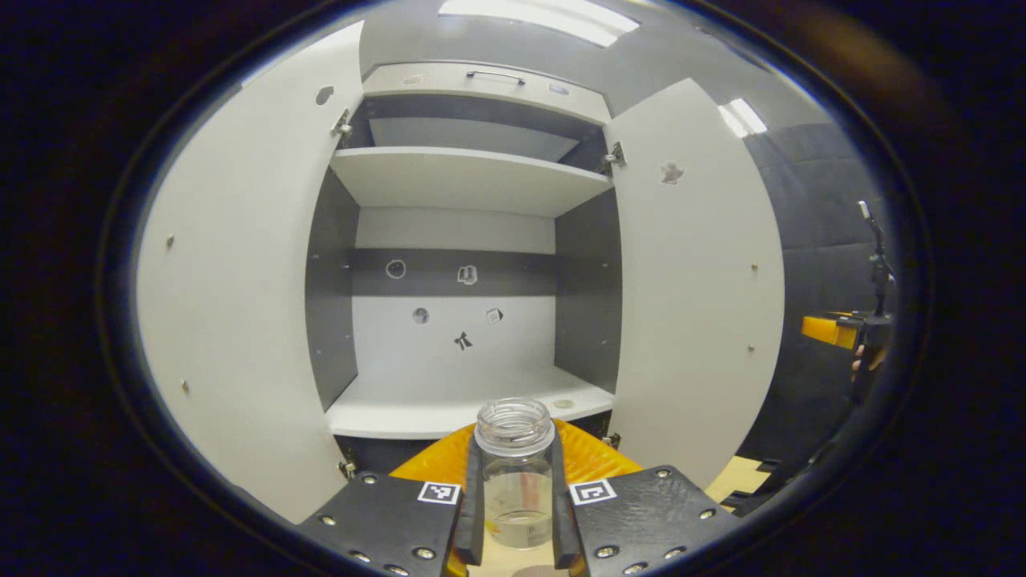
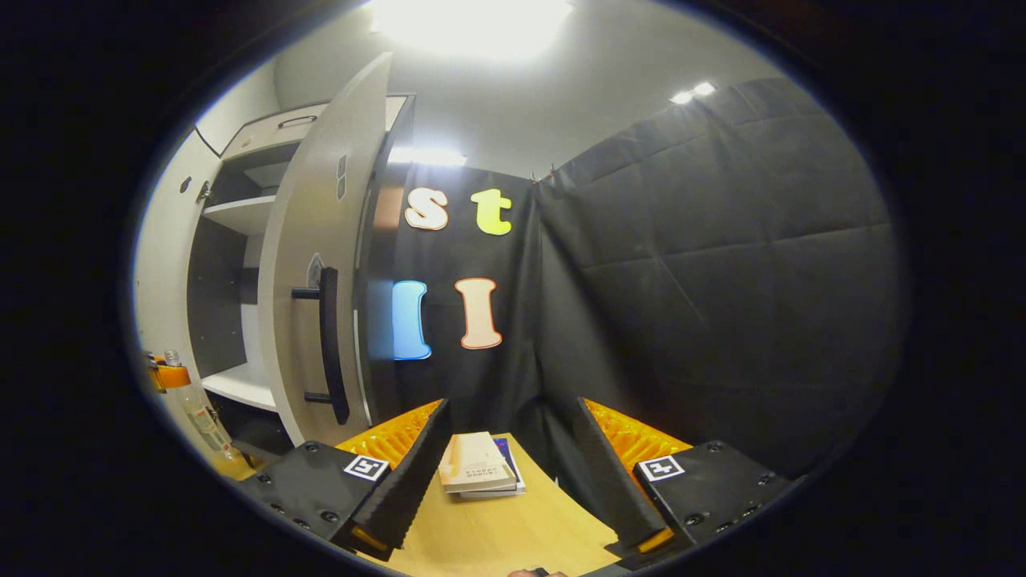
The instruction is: Grasp the bottle in the cabinet with the left hand and place it on the coaster, then close the right door with the right hand and the left door with the left hand.
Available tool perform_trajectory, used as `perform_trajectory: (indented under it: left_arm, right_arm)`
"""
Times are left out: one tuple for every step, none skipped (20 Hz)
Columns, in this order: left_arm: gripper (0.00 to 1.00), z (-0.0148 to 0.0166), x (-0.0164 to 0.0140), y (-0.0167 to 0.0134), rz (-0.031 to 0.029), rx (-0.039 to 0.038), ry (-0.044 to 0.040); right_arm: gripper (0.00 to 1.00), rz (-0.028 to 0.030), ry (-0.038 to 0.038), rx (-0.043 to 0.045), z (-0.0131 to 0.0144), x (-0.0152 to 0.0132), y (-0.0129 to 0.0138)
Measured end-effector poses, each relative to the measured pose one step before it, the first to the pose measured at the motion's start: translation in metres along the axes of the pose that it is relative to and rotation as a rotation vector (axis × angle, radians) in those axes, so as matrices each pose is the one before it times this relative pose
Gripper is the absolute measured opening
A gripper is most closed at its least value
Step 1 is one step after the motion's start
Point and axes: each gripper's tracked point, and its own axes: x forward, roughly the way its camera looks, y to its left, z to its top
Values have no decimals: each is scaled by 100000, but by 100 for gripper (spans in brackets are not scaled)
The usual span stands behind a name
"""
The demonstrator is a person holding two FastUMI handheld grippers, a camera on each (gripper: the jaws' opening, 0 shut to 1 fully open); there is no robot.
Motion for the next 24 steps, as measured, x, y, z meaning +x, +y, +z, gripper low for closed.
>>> perform_trajectory:
  left_arm:
    - [36,-627,-508,-477,3669,-870,1028]
    - [36,-607,-536,-486,3477,-1476,516]
    - [36,-523,-542,-455,3328,-971,268]
    - [36,-472,-673,-363,3527,-144,-352]
    - [35,-255,-526,-164,3075,-222,-610]
    - [36,-377,-406,-322,2498,-718,-569]
    - [36,-352,-327,-123,1948,-447,-586]
    - [36,-552,-277,-92,1793,123,-696]
    - [36,-517,-220,392,2855,932,-829]
    - [33,-749,121,491,2416,1842,-674]
    - [34,-1021,164,343,1592,1505,460]
    - [35,-1427,104,187,30,129,624]
    - [35,-926,373,-59,-788,-441,311]
    - [36,-1143,340,91,-308,-216,959]
    - [32,-987,439,148,-142,130,634]
    - [35,-1031,311,86,-156,400,683]
    - [36,-1146,346,34,-459,699,918]
    - [35,-1270,400,101,-201,886,957]
    - [33,-1424,371,-35,-536,43,1528]
    - [34,-1947,419,2,-357,-523,2709]
    - [34,-2088,393,212,784,-296,4097]
    - [35,-1588,177,69,-54,-424,2451]
    - [35,-899,239,-49,-37,-310,903]
    - [34,-702,42,-22,-369,-578,581]
  right_arm:
    - [96,3264,571,1115,-273,132,-404]
    - [97,3205,364,693,-115,112,-392]
    - [97,2806,384,467,-170,73,-562]
    - [97,2654,269,387,-99,75,-406]
    - [97,2185,135,306,-97,19,-356]
    - [97,1611,303,211,-30,-42,-429]
    - [97,1015,671,282,-154,-62,-431]
    - [97,518,643,515,-110,-180,-338]
    - [97,241,517,769,-56,-2,-224]
    - [97,95,740,869,-84,-84,-196]
    - [97,-248,902,766,-325,-81,-205]
    - [97,-871,869,469,-179,-116,-277]
    - [97,-1251,623,229,-171,-70,-297]
    - [97,-1606,507,-245,-75,-15,-249]
    - [97,-1607,551,-301,-171,14,-278]
    - [97,-825,501,-187,-44,13,-28]
    - [97,-598,750,-283,-108,40,113]
    - [96,-957,852,-660,-107,113,82]
    - [97,-1275,839,-697,-215,-7,-99]
    - [97,-1166,1083,-315,-96,3,124]
    - [97,-1634,578,-102,-79,-178,14]
    - [98,-1269,55,335,170,-204,6]
    - [97,-257,-17,106,136,-217,298]
    - [98,633,374,-378,26,-240,399]
